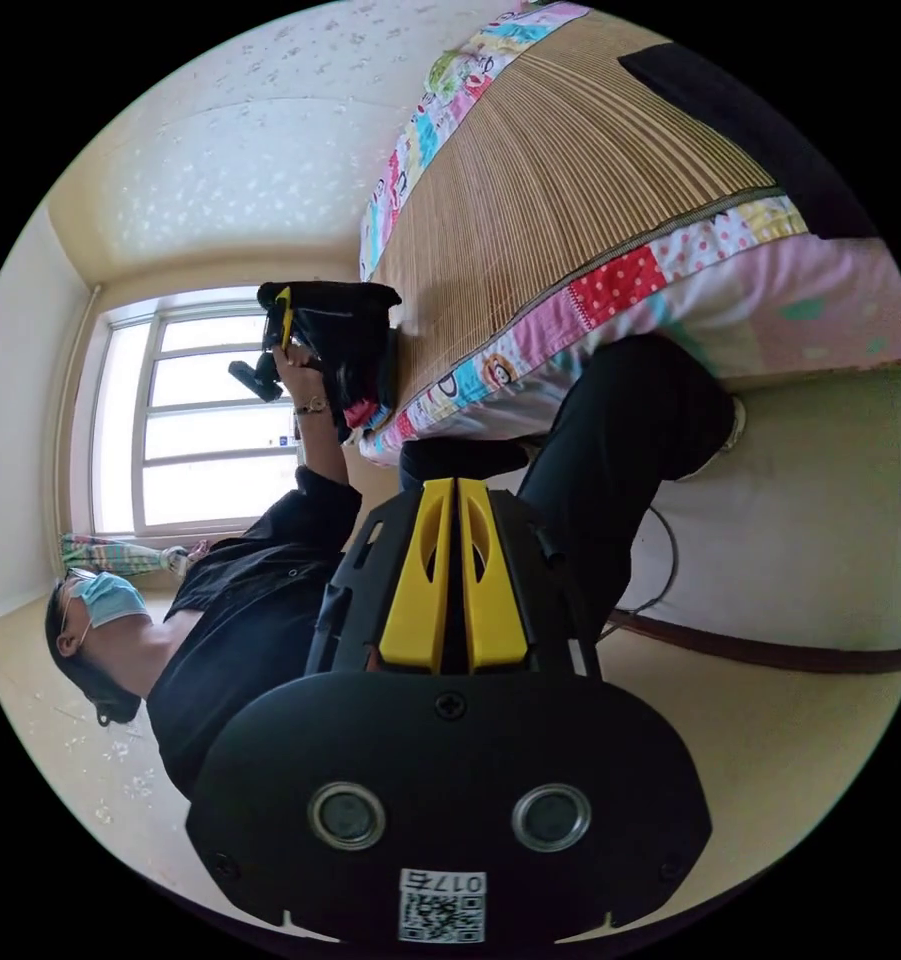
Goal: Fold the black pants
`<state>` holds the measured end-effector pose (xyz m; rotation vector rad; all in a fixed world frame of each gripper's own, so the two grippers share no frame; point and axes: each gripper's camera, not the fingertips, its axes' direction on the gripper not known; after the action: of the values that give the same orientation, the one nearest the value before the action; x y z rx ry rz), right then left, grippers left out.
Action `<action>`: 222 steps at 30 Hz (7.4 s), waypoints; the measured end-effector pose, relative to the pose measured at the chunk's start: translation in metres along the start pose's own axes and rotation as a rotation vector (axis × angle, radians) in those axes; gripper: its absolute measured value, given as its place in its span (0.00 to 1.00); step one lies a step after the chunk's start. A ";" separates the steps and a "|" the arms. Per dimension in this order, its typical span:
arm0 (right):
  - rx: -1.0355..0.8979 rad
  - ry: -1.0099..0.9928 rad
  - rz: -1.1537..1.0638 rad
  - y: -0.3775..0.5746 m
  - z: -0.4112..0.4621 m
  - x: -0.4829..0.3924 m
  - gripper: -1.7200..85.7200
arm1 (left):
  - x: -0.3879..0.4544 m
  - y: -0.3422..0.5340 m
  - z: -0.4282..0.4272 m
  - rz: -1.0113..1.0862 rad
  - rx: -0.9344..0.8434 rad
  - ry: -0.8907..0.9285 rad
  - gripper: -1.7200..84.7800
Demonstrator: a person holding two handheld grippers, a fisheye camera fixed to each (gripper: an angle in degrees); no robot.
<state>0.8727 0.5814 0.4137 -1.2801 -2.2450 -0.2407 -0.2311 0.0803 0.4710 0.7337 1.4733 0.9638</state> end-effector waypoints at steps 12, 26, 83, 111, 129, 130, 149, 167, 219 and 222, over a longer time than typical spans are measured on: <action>0.115 0.002 0.163 0.003 0.017 0.028 0.09 | 0.113 0.247 0.079 0.138 -0.652 0.582 0.08; 0.280 0.123 -0.155 -0.239 0.118 -0.021 0.12 | 0.023 0.228 0.010 -0.082 -0.491 0.546 0.09; 0.856 -0.583 -1.220 0.288 -0.025 -0.338 0.04 | 0.193 0.116 -0.458 0.337 0.777 0.049 0.02; 0.725 0.471 -0.559 -0.373 0.142 -0.258 0.03 | -0.142 -0.210 0.091 0.077 -0.254 -0.047 0.12; 0.186 0.266 -0.376 -0.197 0.416 0.011 0.12 | -0.215 0.142 0.044 -0.228 -0.393 -0.321 0.13; 0.118 0.274 -0.390 -0.203 0.438 0.007 0.12 | -0.215 0.143 0.045 -0.232 -0.407 -0.336 0.11; 0.311 0.562 -0.478 -0.148 0.309 -0.027 0.17 | -0.200 0.214 -0.062 -0.405 -0.274 -0.042 0.11; 0.614 0.011 -0.066 -0.105 0.044 0.094 0.05 | -0.168 0.217 -0.062 -0.349 -0.267 0.036 0.10; 0.165 0.331 -0.618 -0.047 0.152 -0.103 0.05 | -0.013 0.073 0.173 -0.033 -0.784 0.365 0.07; 0.035 0.247 -0.665 -0.071 0.147 -0.103 0.04 | -0.031 0.078 0.156 -0.027 -0.719 0.383 0.06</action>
<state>0.8008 0.5265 0.2427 -0.4151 -2.3627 -0.5603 -0.0790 0.1142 0.5561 0.0017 1.3042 1.5510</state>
